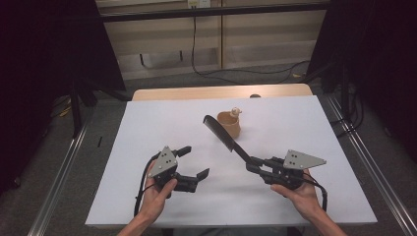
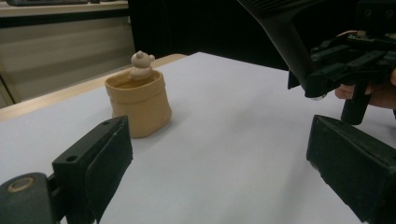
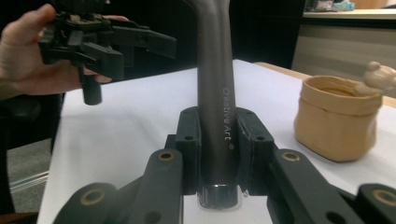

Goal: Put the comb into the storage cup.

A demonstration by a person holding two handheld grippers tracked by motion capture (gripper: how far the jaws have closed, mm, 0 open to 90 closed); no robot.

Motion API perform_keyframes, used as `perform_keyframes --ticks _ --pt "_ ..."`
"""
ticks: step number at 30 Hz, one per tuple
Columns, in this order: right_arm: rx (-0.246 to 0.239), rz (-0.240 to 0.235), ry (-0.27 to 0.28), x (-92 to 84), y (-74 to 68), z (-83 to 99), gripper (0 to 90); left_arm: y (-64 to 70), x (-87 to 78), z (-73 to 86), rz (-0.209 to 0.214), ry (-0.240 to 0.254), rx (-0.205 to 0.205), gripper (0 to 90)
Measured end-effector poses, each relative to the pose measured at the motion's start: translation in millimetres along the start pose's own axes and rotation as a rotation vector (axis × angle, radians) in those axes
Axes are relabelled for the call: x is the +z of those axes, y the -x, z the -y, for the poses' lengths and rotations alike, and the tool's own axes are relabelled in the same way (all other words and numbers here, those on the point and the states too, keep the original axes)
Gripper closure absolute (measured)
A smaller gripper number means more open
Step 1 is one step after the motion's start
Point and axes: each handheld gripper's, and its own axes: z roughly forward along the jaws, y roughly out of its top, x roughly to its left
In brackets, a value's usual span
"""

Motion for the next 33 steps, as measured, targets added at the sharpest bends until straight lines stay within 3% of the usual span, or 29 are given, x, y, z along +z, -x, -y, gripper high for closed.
perform_keyframes --ticks 5,9,12,17,24,33 --pt "-0.006 -0.017 0.022 0.5 -0.7 -0.1 72.8 2.9 2.9 -0.8 0.024 0.012 0.008 5.8" --pt "-0.008 -0.033 0.039 0.6 -0.7 -0.2 72.8 6.4 6.1 -2.7 0.043 0.049 -0.011 4.9" --pt "-0.006 -0.046 0.051 0.9 -1.0 -0.1 72.8 8.8 9.7 -6.5 0.071 0.093 -0.03 4.8" --pt "-0.006 -0.062 0.068 0.8 -1.1 -0.8 72.8 13.8 19.0 -12.9 0.136 0.142 -0.016 4.6" --pt "0.002 -0.068 0.089 -3.0 1.3 -3.4 72.8 21.2 30.9 -17.9 0.167 0.15 0.022 8.5" --pt "0.001 -0.076 0.108 -5.3 0.5 -4.3 72.8 27.7 50.9 -27.3 0.201 0.169 -0.013 13.2"
